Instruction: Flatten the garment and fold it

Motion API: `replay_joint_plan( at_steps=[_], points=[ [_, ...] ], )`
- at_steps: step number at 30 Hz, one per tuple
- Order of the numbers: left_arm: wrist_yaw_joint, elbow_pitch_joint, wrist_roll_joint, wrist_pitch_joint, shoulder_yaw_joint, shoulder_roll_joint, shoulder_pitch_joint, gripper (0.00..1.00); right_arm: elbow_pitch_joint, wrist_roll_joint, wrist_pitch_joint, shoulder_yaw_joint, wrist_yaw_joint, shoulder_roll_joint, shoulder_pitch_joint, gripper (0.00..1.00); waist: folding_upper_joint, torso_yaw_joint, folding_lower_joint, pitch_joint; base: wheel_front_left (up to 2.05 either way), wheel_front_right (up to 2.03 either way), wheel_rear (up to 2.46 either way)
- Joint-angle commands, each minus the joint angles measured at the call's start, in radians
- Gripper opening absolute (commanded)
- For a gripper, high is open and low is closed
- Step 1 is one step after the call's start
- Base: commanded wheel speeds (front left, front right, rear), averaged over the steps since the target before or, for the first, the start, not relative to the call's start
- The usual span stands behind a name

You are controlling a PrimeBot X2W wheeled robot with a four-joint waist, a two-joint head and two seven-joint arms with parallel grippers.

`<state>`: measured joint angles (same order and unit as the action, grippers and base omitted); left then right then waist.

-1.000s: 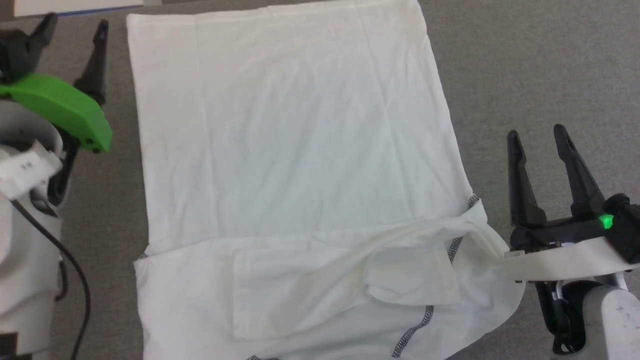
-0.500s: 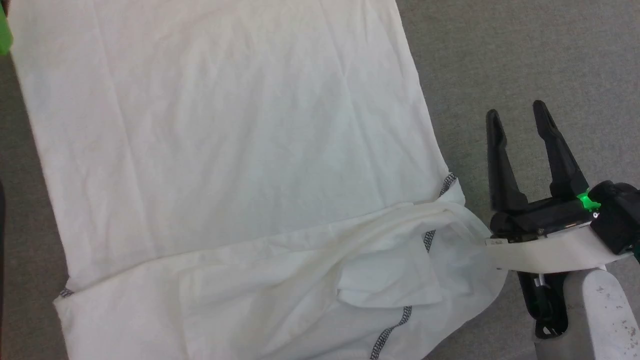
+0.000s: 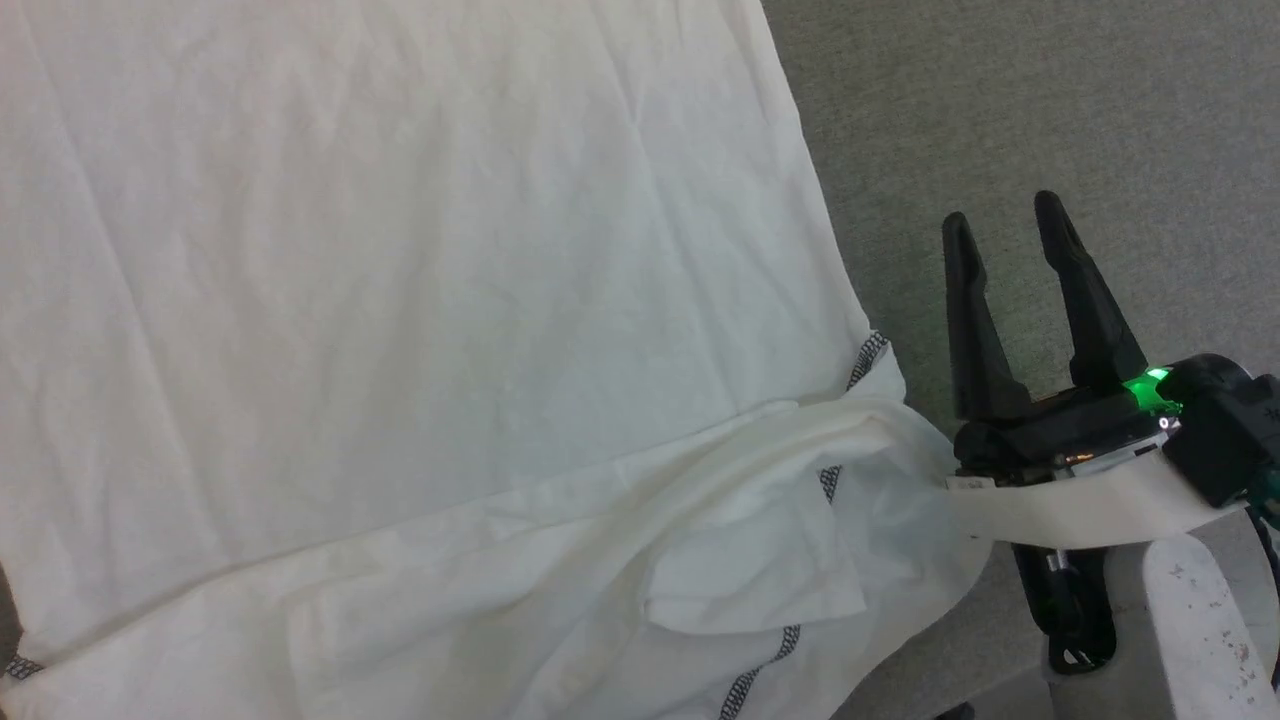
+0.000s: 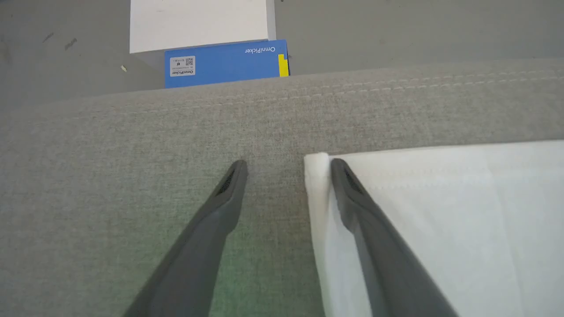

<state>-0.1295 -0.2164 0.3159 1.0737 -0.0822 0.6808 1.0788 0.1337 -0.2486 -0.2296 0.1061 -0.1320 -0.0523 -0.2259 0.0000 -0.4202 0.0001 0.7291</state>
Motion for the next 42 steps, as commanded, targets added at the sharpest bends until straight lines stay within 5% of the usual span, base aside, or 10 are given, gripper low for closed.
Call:
replay_joint_plan(
  at_steps=[1, 2, 4, 12, 17, 24, 32, 42],
  points=[
    [-0.014, -0.001, 0.002, 0.027, 0.002, 0.004, 0.001, 1.00, -0.006, -0.007, -0.009, 0.006, 0.001, 0.002, -0.019, 1.00, 0.0000, -0.010, -0.0001, 0.014, 0.00, 0.00, 0.00],
    [-0.016, 0.004, 0.005, 0.045, 0.002, 0.006, -0.006, 0.59, -0.008, -0.008, -0.010, 0.008, 0.001, 0.002, -0.020, 1.00, 0.0000, -0.009, -0.0001, 0.016, 0.00, 0.00, 0.00],
    [-0.019, 0.019, 0.015, 0.088, 0.001, 0.010, -0.022, 0.00, -0.012, -0.008, -0.010, 0.012, 0.001, 0.002, -0.026, 1.00, 0.0000, -0.005, -0.0001, 0.018, 0.00, 0.00, 0.00],
    [-0.021, 0.092, 0.046, 0.103, 0.001, -0.006, -0.039, 0.00, 0.014, 0.075, 0.085, 0.000, 0.001, 0.002, -0.184, 1.00, 0.0000, 0.027, -0.0001, 0.020, 0.00, 0.00, 0.00],
    [-0.001, 0.097, 0.059, 0.083, -0.025, -0.034, -0.011, 0.00, -0.060, 0.048, 0.343, -0.014, 0.001, -0.016, -0.445, 1.00, 0.0000, 0.068, -0.0001, 0.014, 0.00, 0.00, 0.00],
    [0.031, 0.086, 0.070, 0.041, -0.086, -0.106, 0.051, 0.00, -0.376, -0.030, 0.796, -0.055, 0.001, -0.016, -0.819, 1.00, 0.0000, 0.153, -0.0001, 0.025, 0.00, 0.00, 0.00],
    [0.085, 0.057, 0.080, -0.030, -0.153, -0.183, 0.144, 0.00, -0.668, 0.099, 1.068, -0.204, 0.001, -0.008, -1.095, 1.00, 0.0000, 0.253, -0.0001, 0.065, 0.00, 0.00, 0.00],
    [0.129, 0.051, 0.099, -0.062, -0.205, -0.236, 0.186, 0.00, -0.697, 0.260, 1.297, -0.335, 0.001, -0.002, -1.194, 1.00, 0.0000, 0.339, -0.0001, 0.095, 0.00, 0.00, 0.00]
  ],
)
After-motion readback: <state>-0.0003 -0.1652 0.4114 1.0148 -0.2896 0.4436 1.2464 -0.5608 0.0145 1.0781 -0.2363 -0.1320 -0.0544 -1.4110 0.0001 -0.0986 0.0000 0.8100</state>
